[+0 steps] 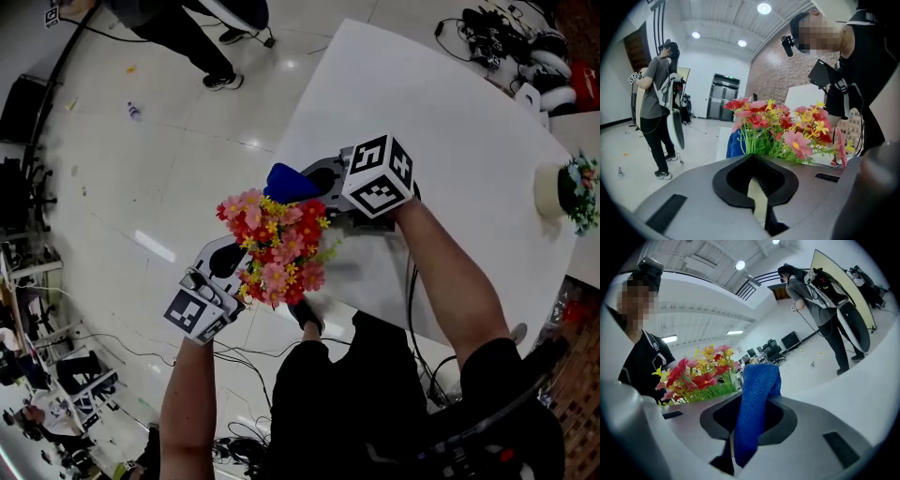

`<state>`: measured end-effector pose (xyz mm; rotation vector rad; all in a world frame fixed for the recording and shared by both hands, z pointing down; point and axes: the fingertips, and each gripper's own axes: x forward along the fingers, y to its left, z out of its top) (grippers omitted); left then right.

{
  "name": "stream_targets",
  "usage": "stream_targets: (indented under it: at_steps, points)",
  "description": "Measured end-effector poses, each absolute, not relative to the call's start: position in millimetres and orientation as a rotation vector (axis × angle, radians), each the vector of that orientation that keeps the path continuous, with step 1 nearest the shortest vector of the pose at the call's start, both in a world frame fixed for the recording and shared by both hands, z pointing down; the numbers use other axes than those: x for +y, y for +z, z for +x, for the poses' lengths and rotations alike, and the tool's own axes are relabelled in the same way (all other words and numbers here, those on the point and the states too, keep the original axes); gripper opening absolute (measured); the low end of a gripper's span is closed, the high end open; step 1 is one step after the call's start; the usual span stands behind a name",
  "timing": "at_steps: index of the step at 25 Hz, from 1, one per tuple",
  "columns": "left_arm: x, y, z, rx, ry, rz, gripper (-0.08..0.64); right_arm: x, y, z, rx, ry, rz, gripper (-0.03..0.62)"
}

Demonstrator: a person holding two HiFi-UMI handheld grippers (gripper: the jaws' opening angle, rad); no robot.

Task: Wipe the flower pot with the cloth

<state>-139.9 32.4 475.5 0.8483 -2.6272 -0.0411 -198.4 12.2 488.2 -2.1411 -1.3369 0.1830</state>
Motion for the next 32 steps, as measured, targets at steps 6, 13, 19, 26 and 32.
stream_targets:
  at_steps: [6, 13, 19, 26, 32]
  points:
    - [35, 477, -141, -2.641, -0.035, 0.826, 0.0, -1, 486, -186, -1.206, 0.214, -2.206, 0.078]
    - [36, 478, -141, -2.622, -0.053, 0.837, 0.0, -35, 488, -171, -1.258, 0.25, -2.154, 0.078]
    - [36, 479, -141, -2.623, -0.051, 0.872, 0.0, -62, 483, -145, -1.341, 0.321, -2.098, 0.078]
    - [37, 477, -140, -2.6, -0.058, 0.902, 0.0, -71, 483, -121, -1.445, 0.358, -2.027, 0.078]
    - [38, 476, -138, -2.61, -0.075, 0.914, 0.0, -77, 494, -82, -1.474, 0.325, -1.991, 0.078]
